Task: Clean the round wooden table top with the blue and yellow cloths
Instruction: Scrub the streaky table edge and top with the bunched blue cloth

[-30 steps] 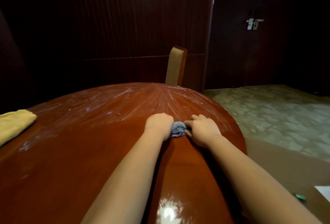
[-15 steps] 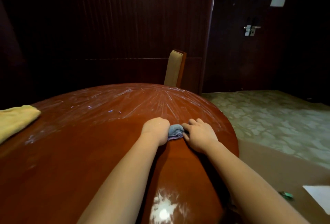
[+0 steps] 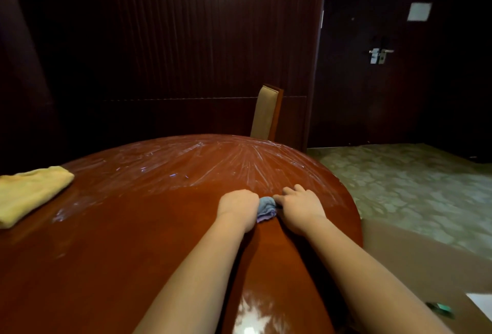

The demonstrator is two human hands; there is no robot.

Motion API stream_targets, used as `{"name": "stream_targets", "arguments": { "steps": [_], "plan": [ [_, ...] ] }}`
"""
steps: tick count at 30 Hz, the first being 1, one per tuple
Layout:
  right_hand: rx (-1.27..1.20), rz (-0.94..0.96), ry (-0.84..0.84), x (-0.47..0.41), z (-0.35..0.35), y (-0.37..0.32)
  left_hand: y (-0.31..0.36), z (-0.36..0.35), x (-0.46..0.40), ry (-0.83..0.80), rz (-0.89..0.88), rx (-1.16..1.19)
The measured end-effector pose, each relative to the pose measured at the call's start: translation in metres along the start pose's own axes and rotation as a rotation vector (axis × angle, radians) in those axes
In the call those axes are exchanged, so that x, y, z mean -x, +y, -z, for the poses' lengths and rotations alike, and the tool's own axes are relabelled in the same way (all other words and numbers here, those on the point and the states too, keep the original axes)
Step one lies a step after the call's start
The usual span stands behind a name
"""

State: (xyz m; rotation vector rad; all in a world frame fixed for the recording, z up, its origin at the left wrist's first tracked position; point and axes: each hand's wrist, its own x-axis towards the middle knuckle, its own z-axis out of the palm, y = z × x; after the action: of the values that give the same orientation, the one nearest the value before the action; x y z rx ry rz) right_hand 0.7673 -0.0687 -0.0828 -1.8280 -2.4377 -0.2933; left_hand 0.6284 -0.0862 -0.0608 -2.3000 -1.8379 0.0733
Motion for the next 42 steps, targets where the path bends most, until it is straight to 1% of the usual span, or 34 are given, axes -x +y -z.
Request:
{"name": "stream_targets", "arguments": {
  "steps": [7, 11, 18, 24, 35, 42],
  "plan": [
    [-0.019, -0.030, 0.000, -0.059, -0.016, 0.007, -0.023, -0.013, -0.060, 0.011, 0.025, 0.061],
    [-0.010, -0.043, 0.001, -0.089, -0.023, 0.011, -0.033, -0.022, -0.092, 0.034, 0.015, 0.058],
    [-0.009, -0.069, -0.007, -0.116, -0.030, 0.015, -0.041, -0.031, -0.116, 0.057, -0.001, 0.039],
    [-0.014, -0.070, -0.032, -0.101, -0.021, 0.007, -0.035, -0.024, -0.098, 0.041, -0.005, 0.004],
    [-0.053, -0.010, -0.039, -0.020, -0.004, -0.014, -0.010, -0.001, -0.023, -0.045, 0.002, -0.035],
    [-0.020, 0.020, -0.042, -0.021, -0.001, -0.011, -0.011, -0.004, -0.027, -0.043, 0.014, -0.024]
  ]
}}
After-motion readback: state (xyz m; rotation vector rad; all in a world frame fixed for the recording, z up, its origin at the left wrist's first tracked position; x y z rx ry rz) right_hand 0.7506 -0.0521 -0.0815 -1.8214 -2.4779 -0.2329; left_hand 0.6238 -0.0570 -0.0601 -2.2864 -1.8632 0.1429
